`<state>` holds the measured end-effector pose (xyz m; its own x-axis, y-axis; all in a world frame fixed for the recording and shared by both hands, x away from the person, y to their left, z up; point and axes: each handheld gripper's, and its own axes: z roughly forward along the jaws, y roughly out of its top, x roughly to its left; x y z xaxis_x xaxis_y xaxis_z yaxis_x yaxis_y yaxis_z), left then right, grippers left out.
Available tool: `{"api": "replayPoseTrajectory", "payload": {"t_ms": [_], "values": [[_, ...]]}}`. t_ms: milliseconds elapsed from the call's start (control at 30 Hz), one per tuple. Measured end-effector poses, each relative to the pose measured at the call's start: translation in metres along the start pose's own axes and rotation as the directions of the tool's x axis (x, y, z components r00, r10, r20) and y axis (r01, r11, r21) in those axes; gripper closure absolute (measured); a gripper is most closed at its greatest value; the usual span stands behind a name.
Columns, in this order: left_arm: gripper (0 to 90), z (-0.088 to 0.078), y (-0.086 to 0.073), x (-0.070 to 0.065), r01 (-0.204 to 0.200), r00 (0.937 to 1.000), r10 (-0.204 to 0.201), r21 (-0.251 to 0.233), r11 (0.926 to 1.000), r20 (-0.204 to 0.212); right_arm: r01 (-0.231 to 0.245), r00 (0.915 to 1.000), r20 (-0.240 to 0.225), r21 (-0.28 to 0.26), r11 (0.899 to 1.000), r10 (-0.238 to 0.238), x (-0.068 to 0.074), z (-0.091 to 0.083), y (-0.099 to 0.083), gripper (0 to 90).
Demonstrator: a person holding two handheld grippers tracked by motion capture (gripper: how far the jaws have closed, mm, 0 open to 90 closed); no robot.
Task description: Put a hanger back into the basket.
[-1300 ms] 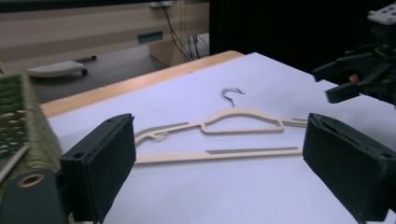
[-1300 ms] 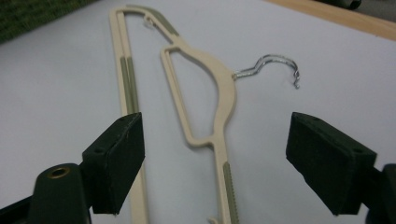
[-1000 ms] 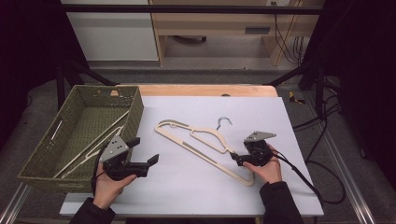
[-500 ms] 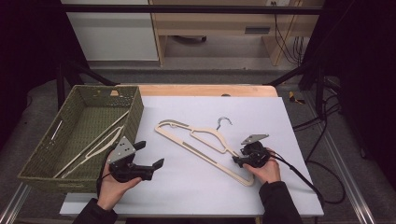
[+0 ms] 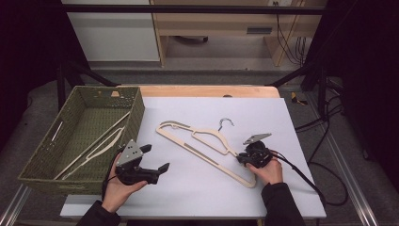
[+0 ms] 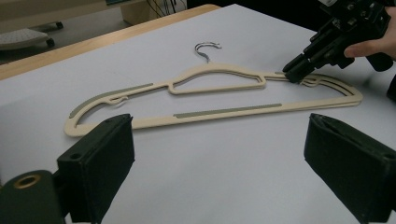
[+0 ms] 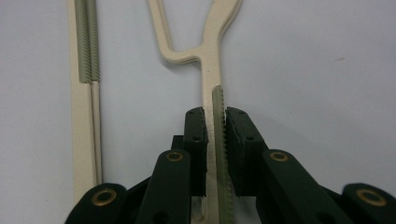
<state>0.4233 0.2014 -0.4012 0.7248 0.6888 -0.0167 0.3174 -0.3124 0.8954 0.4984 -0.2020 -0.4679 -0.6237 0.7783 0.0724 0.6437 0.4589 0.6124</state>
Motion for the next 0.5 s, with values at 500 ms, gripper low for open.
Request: {"api": "replayPoseTrajectory", "payload": {"t_ms": [500], "values": [[8.7,0.006,-0.0032,-0.002,-0.003,0.9999,0.003,0.022,0.9997,0.01,0.053,0.9985,-0.01,-0.021,0.998,-0.053,0.0034,0.0036,0.0009,71.1]]}}
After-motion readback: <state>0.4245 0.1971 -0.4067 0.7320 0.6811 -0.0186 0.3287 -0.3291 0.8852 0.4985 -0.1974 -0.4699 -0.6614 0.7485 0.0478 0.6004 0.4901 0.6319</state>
